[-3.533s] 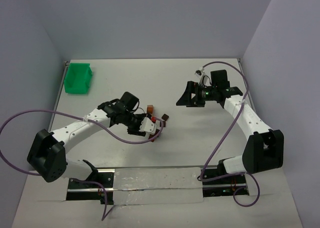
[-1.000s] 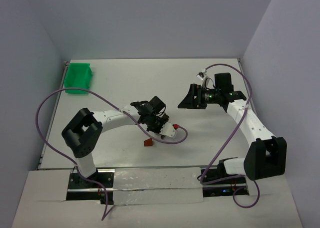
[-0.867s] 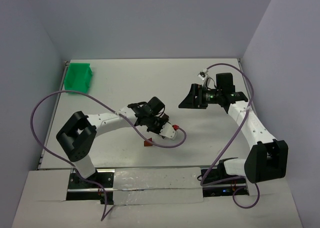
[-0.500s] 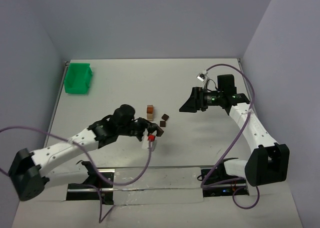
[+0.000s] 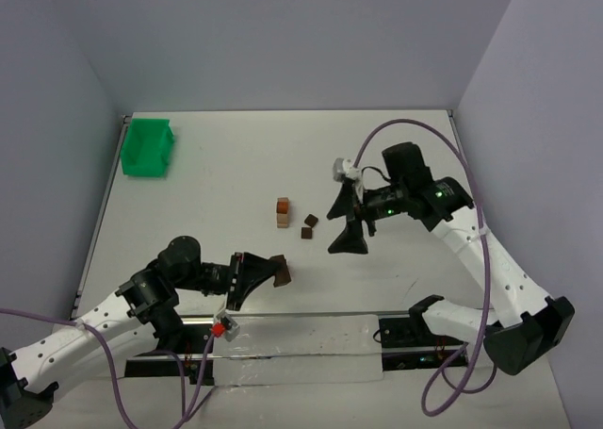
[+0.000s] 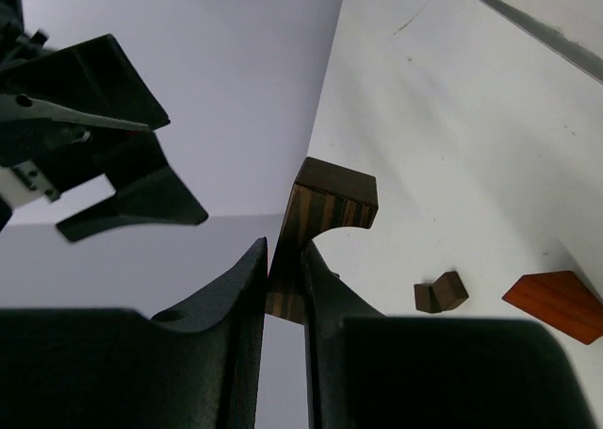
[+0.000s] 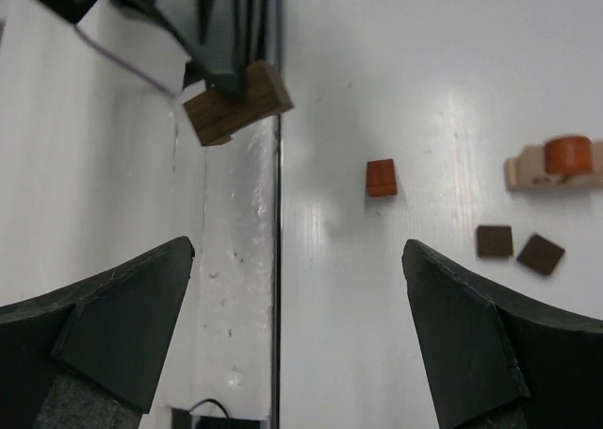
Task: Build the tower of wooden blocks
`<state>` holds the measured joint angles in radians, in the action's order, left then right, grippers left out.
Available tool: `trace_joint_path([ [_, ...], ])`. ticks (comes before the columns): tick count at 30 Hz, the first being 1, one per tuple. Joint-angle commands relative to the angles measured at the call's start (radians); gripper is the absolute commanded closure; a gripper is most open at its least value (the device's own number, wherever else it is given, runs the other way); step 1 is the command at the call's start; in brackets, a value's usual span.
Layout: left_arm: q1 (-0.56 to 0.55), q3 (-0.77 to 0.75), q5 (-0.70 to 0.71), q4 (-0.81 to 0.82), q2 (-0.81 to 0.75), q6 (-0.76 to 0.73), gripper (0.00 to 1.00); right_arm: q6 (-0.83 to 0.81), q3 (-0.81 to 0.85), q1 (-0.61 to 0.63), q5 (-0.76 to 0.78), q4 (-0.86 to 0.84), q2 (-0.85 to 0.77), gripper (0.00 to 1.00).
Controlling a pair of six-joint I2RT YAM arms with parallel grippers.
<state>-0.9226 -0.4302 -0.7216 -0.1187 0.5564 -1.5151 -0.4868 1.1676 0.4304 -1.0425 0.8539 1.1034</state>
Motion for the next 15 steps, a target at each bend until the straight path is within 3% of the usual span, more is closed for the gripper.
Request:
trace_joint_path([
  [1,-0.002,0.020,-0.110,-0.023,-0.024,-0.183,1.00,-0.202,0.094,0.168,0.123,0.110,0.048,0.00],
  [5,-0.002,0.024,-0.106,-0.022,-0.027,-0.190,1.00,-0.297,0.186,0.293,0.245,0.115,0.095,0.00],
  [10,-0.002,0.036,-0.100,0.040,-0.033,-0.167,1.00,-0.318,0.247,0.332,0.298,0.086,0.107,0.00],
  [15,-0.002,0.052,-0.090,0.167,-0.058,-0.064,1.00,-0.256,0.143,0.423,0.382,-0.142,0.019,0.00],
])
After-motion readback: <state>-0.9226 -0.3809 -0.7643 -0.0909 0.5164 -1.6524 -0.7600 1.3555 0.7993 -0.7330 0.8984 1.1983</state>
